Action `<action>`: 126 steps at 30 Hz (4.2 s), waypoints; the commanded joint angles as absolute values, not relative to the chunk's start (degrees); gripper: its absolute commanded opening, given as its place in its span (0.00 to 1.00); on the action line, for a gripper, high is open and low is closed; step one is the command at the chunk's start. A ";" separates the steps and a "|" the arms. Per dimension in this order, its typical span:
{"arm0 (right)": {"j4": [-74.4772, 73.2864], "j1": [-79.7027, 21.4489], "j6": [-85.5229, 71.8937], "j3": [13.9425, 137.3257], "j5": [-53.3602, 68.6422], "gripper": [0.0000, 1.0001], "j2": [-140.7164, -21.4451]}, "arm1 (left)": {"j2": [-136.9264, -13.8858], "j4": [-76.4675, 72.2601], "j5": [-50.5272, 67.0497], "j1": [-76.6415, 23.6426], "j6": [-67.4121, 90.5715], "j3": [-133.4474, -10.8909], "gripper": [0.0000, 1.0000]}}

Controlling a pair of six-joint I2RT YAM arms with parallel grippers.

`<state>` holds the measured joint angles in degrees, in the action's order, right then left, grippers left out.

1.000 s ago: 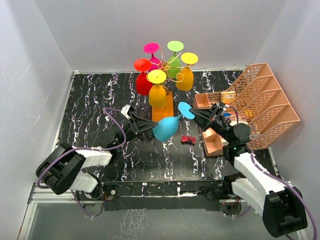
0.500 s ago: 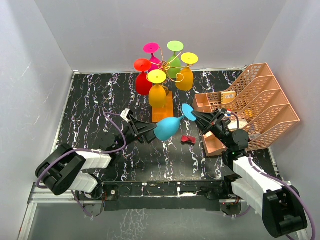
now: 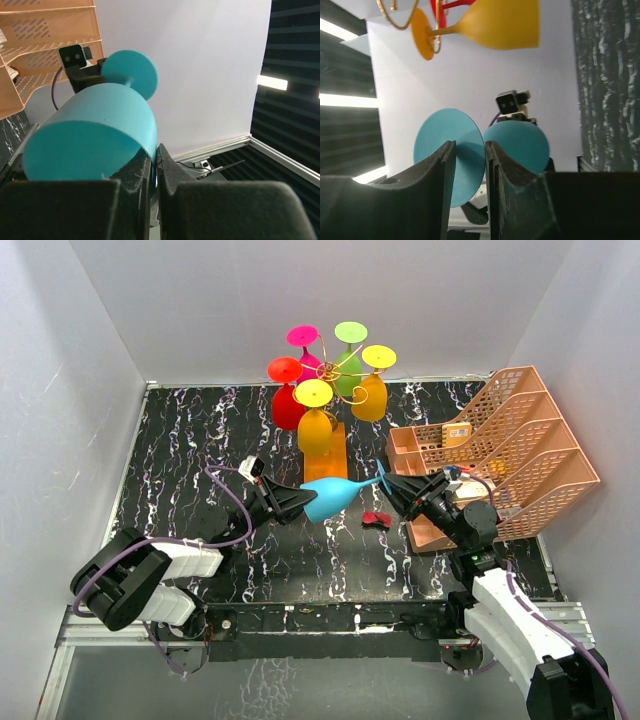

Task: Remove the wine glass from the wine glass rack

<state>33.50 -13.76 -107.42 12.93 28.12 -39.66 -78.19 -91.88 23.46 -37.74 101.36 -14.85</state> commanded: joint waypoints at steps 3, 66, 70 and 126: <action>15.85 -13.95 -90.26 11.66 23.75 0.40 -33.88 | -76.24 -100.50 22.36 -38.02 99.51 -11.31 0.00; -19.73 -13.90 -37.97 41.62 2.14 0.97 -46.19 | -108.73 52.02 -2.42 10.38 18.86 -103.78 0.04; -19.37 -13.89 -38.21 41.48 2.30 0.97 -46.41 | -109.26 52.78 -3.97 10.37 18.63 -104.55 0.28; -25.25 -13.14 -31.20 83.08 6.30 0.99 -71.54 | -54.52 12.10 26.63 -3.80 17.06 -45.63 0.94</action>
